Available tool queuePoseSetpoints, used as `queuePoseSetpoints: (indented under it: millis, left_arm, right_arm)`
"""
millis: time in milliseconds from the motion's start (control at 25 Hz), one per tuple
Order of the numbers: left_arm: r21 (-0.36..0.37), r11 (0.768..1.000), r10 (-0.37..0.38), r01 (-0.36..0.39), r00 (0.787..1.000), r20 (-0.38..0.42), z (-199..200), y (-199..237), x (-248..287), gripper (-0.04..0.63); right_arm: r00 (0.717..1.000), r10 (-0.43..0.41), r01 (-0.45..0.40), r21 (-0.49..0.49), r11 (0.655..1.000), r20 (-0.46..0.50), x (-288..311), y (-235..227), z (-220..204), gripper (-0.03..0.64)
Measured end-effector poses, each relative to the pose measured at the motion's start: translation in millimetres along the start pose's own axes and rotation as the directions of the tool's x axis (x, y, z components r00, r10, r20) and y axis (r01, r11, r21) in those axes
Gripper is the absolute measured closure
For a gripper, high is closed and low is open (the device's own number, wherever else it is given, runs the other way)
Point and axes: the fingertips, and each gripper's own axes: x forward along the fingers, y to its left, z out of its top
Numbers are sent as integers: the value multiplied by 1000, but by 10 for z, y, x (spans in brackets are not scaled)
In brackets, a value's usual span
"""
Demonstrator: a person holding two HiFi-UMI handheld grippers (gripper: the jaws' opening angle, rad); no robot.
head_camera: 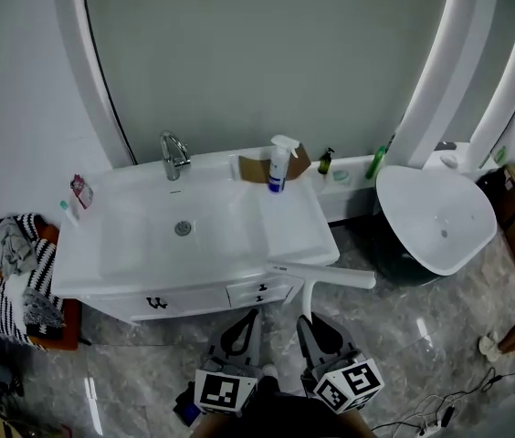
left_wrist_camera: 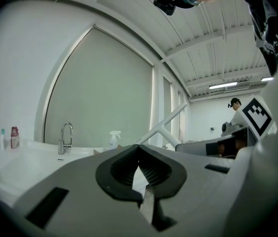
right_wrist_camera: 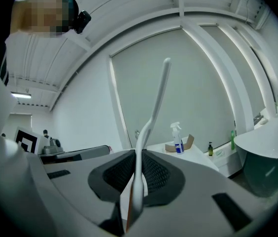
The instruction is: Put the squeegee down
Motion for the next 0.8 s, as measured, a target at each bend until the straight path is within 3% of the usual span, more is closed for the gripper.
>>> queuePoseSetpoints:
  millis: [280,800]
  left_arm:
    - [-9,1000,28,-28,1000,-8,-49,18,255,591]
    - [-13,1000,-26,26,1000,-11,-21,349,709,591]
  right_arm:
    - [999,27,-26,22,999,-20,174,-235,27,563]
    - [999,-27,29,57,998,-26,684,-477,47,563]
